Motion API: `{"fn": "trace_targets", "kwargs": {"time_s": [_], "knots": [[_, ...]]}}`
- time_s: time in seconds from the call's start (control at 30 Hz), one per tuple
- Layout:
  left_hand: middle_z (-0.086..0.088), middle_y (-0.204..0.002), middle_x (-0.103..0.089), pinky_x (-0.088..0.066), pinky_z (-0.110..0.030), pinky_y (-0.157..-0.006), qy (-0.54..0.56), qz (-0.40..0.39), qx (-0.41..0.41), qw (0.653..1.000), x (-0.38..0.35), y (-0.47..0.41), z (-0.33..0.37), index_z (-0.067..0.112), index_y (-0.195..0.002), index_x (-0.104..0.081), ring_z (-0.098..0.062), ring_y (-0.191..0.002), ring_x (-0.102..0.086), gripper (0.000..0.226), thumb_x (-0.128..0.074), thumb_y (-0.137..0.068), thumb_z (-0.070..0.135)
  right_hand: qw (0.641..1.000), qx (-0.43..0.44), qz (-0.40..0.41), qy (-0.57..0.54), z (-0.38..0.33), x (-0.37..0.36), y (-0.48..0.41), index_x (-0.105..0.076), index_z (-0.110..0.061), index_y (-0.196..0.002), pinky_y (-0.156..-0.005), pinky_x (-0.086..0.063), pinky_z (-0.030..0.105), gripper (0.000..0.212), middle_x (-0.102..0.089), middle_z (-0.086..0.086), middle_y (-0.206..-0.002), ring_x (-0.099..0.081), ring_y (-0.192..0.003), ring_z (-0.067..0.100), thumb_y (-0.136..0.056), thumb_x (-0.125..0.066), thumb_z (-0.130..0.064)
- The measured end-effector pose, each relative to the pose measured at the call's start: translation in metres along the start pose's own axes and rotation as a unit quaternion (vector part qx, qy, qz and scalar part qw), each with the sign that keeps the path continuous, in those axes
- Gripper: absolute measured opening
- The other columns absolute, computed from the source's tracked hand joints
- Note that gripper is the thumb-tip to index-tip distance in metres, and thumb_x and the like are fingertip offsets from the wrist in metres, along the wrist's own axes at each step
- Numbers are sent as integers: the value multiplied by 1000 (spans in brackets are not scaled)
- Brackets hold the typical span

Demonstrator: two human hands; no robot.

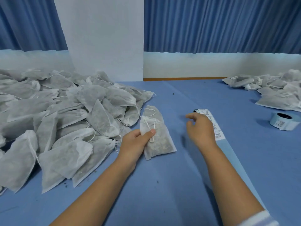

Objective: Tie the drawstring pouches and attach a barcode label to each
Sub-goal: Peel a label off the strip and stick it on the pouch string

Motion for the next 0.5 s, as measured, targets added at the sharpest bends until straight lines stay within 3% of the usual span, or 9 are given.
{"fn": "trace_targets", "kwargs": {"time_s": [0.1, 0.17, 0.27, 0.5], "knots": [[-12, -87, -75, -51, -22, -68, -15, -2, -22, 1000, -13, 1, 1, -6, -97, -69, -14, -75, -67, 32, -74, -87, 24, 991, -76, 110, 5, 21, 22, -20, -62, -11, -125, -87, -35, 31, 41, -48, 13, -136, -41, -126, 31, -90, -44, 2], [-3, -80, -76, -50, -16, -62, -22, -2, -29, 999, -15, 0, 0, -4, -94, -69, -10, -72, -68, 29, -75, -87, 23, 986, -131, 105, 21, 36, 25, -34, -53, -9, -133, -91, -37, 38, 44, -42, 17, -139, -35, -129, 35, -91, -44, 2], [-2, -84, -77, -53, -17, -64, -17, -4, -24, 1000, -12, -2, -2, 1, -95, -71, -11, -77, -71, 26, -75, -87, 25, 983, -170, 65, 25, 56, 16, -47, -45, -4, -137, -94, -40, 40, 46, -47, 21, -137, -42, -127, 39, -92, -45, 1], [-6, -85, -77, -52, -21, -69, -28, -11, -36, 999, -13, -2, -3, 0, -94, -71, -12, -77, -70, 28, -75, -86, 27, 984, -140, 84, -72, 70, -4, -46, -49, -12, -125, -74, -42, 32, 28, -61, 12, -120, -59, -99, 32, -98, -44, -6]]}}
Point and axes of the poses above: each hand's wrist, its own y-axis away from the middle knuckle, its own x-axis out of the back of the hand, z = x × y, the point moved 7 cm from there along -y, towards the middle knuckle
